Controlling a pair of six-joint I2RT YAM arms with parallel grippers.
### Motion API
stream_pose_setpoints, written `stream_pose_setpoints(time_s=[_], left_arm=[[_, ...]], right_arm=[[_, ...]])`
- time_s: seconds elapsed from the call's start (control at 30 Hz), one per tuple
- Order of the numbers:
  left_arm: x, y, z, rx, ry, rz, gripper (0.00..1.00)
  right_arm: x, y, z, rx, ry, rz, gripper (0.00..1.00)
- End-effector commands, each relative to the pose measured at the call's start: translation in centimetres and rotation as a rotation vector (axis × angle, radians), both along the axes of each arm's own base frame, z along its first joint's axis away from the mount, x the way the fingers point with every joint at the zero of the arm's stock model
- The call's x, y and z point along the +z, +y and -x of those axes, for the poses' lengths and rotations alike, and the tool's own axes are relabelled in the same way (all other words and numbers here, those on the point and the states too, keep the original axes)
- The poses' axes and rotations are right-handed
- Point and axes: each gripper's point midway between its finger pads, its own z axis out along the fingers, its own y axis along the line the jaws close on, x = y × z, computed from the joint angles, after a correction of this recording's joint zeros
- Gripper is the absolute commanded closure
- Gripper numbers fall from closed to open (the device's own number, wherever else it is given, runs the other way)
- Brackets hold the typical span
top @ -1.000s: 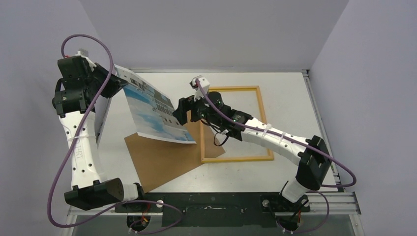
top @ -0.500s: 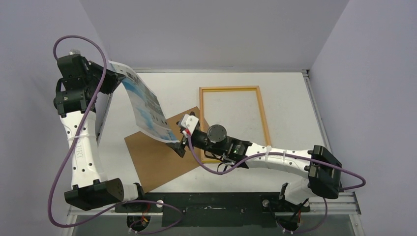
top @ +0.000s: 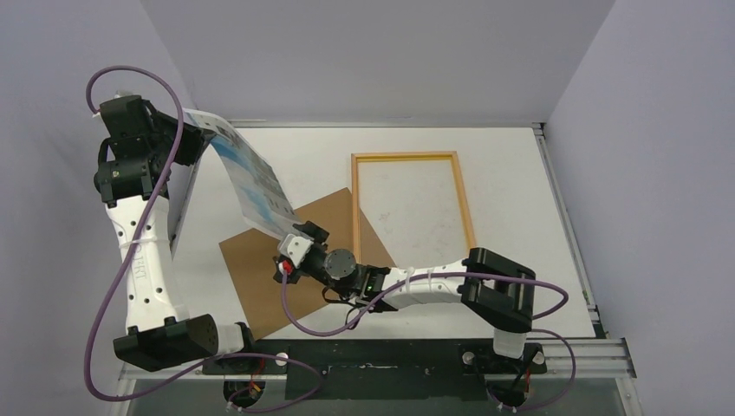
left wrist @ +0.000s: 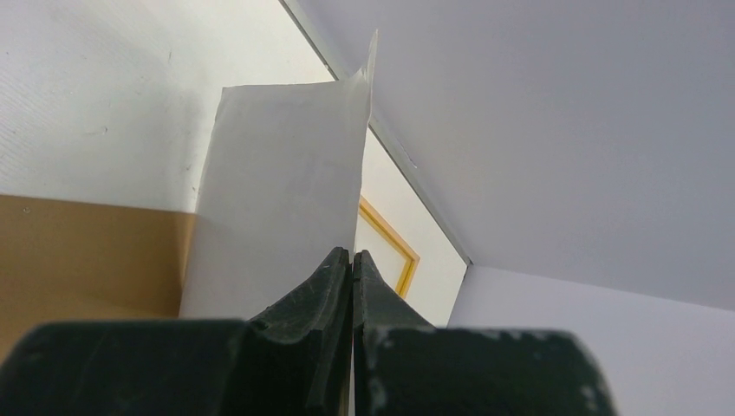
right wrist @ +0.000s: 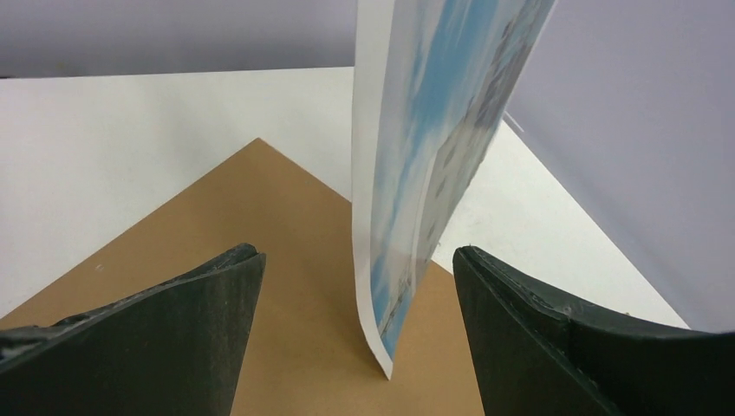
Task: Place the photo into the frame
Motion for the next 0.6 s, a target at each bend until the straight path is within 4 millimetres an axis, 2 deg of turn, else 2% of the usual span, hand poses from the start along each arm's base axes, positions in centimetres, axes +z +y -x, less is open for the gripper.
stream_pose_setpoints(time_s=[0.0,0.27,0.43,0.57], left_arm=[[1.7,0.4,0.6,0.039,-0.052,-0.002,1.0],[1.6,0.2,0.8,0.043,-0.046,0.001,1.0],[1.4,0.2,0.9,0.05,-0.039,0.006,1.0],[1.6,0.3,1.0,0.058,-0.042,0.004,1.0]], right_arm=[[5.6,0.7,-1.7,-0.093,-0.092,-0.188,0.19],[5.7,1.9,-3.3,-0.153,-0.152,-0.236,0.26],[6.0,2.4,-3.7,-0.168,-0.153,-0.252,0.57],[6.2,1.8,-4.0,-0.185,-0.146,-0.262,0.85]])
